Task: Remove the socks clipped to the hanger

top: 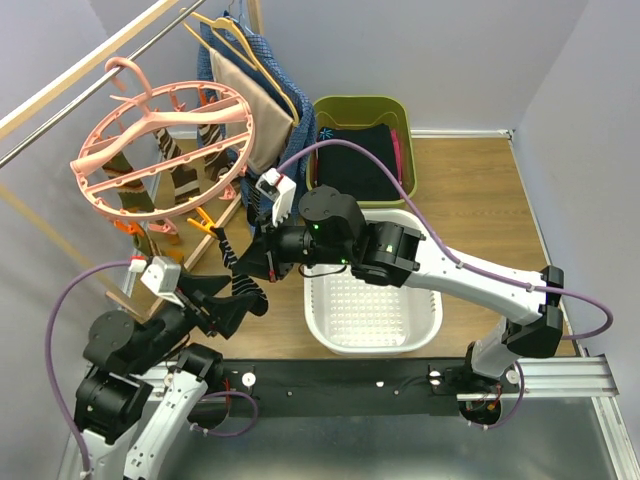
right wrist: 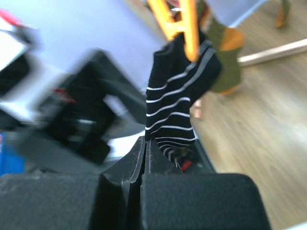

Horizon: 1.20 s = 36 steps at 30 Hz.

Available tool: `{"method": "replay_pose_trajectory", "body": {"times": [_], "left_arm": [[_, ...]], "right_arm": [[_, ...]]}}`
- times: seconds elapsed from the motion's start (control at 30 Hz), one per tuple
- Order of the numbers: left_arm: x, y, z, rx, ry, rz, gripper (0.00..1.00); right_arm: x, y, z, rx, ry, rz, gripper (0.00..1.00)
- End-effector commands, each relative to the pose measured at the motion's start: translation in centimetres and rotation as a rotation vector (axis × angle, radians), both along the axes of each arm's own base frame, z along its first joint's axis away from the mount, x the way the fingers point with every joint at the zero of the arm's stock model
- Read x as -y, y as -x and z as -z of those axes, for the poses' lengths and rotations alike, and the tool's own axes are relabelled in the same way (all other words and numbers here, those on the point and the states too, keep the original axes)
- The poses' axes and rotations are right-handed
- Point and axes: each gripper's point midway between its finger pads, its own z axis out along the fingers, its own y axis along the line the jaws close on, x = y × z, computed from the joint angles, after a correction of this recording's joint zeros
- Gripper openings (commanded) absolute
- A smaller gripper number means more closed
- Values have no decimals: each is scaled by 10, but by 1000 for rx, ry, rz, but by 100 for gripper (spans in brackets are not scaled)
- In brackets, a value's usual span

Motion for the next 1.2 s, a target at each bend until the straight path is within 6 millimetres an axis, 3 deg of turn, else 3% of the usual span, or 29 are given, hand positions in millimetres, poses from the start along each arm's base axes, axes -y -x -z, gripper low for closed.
{"method": "replay_pose_trajectory", "body": {"times": [0.0, 0.27, 0.37, 0.4, 0.47, 0.5, 0.57, 0.63, 0.67, 0.7, 0.8, 0.87, 0.9, 0.93, 1.0, 1.03, 1.17], "left_arm": [[1, -6, 14, -65, 38, -20, 86], [10, -6, 10, -39, 73, 29, 86], [11, -4, 7, -30, 79, 37, 69], [9, -5, 7, -30, 83, 27, 56], [7, -4, 8, -38, 80, 14, 42], [6, -6, 9, -47, 76, 0, 23], [4, -6, 10, -60, 70, -10, 0], [1, -7, 11, -70, 65, -29, 0], [0, -7, 9, -65, 64, -37, 0], [-2, -8, 8, -63, 63, -49, 0], [-4, -9, 10, -70, 55, -65, 0], [-4, -10, 14, -79, 47, -67, 0], [-5, -12, 16, -85, 43, -72, 0], [-5, -12, 17, -90, 42, -75, 0], [-5, -14, 20, -96, 38, -80, 0], [-5, -14, 20, -98, 37, -81, 0], [-5, -17, 22, -102, 31, -86, 0]], "right_arm": [[-4, 15, -43, -61, -156, -55, 6], [-16, 23, -40, -119, -197, -107, 6], [-16, 20, -35, -110, -180, -92, 7], [-15, 19, -32, -108, -169, -87, 9], [-14, 19, -29, -86, -153, -91, 13], [-12, 20, -24, -79, -127, -93, 16], [-8, 9, -22, -12, -94, -52, 24], [0, -2, -7, 70, -6, -26, 38], [3, -13, -15, 118, 7, 27, 41], [7, -19, -2, 141, 71, 43, 43], [9, -42, -1, 281, 149, 94, 57], [7, -56, -1, 350, 192, 127, 61], [8, -58, -20, 371, 176, 138, 63], [-2, -64, -8, 384, 213, 134, 67], [-7, -68, -12, 392, 232, 140, 72], [-15, -72, -25, 401, 205, 154, 73], [-26, -74, -33, 399, 172, 152, 77]]}}
